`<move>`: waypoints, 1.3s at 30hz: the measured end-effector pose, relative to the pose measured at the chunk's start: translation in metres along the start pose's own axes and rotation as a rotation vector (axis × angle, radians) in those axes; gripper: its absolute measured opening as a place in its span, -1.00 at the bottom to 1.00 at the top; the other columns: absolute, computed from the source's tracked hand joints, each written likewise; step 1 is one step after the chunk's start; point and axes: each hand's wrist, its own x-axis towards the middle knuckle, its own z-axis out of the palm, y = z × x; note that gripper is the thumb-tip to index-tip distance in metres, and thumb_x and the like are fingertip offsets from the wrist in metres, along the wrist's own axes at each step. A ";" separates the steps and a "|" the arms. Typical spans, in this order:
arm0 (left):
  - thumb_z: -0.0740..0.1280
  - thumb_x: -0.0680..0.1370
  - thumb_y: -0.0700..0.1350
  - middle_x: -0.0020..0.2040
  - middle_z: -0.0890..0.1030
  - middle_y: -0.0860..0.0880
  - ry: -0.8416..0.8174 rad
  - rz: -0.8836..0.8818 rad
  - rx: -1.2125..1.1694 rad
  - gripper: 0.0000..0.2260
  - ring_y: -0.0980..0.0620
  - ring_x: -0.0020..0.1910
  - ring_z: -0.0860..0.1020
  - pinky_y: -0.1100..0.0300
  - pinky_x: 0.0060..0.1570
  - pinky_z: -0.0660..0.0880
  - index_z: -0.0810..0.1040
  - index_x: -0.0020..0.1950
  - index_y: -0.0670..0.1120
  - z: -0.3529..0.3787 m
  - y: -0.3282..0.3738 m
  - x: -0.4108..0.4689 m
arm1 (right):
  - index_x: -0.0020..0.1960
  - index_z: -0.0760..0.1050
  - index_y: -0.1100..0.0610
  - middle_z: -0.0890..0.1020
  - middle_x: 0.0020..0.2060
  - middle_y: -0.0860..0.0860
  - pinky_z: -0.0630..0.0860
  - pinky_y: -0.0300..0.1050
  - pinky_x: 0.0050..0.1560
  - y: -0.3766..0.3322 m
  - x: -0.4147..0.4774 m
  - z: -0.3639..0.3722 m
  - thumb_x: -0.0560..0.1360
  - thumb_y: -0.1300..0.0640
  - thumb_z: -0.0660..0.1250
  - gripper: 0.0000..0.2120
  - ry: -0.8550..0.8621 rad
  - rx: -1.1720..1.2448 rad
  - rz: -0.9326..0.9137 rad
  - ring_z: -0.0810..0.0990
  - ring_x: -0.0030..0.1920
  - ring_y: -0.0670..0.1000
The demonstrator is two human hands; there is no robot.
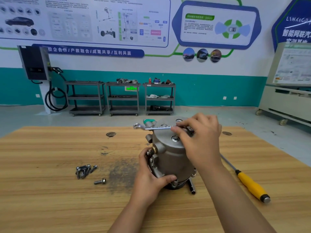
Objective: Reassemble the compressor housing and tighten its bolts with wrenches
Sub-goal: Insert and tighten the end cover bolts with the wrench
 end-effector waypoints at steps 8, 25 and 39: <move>0.63 0.20 -0.13 0.17 0.41 0.29 0.005 0.009 0.006 -0.10 0.57 0.08 0.37 0.64 -0.08 0.30 0.11 0.14 0.50 -0.001 0.000 -0.001 | -0.18 0.47 -0.01 0.50 -0.21 -0.08 0.08 -0.07 -0.09 0.008 0.044 0.010 0.47 -0.06 0.35 -0.85 -0.213 -0.128 0.351 0.42 0.09 0.10; 0.63 0.16 -0.08 0.20 0.42 0.29 0.013 0.044 0.000 -0.09 0.53 0.13 0.39 0.63 -0.04 0.30 0.12 0.13 0.58 0.001 0.003 0.000 | 0.05 0.55 -0.09 0.61 0.04 -0.08 0.43 -0.29 0.17 0.009 -0.046 0.002 0.53 0.07 0.27 -0.85 0.245 0.567 0.352 0.52 0.14 -0.13; 0.63 0.18 -0.15 0.15 0.48 0.28 0.027 -0.007 -0.037 -0.20 0.51 0.08 0.43 0.62 -0.08 0.32 0.25 0.25 0.15 -0.003 -0.004 0.000 | -0.01 0.67 0.08 0.54 -0.17 -0.23 0.27 0.02 0.03 0.006 -0.009 -0.011 0.39 0.15 0.43 -0.82 -0.100 0.189 -0.034 0.36 -0.03 0.01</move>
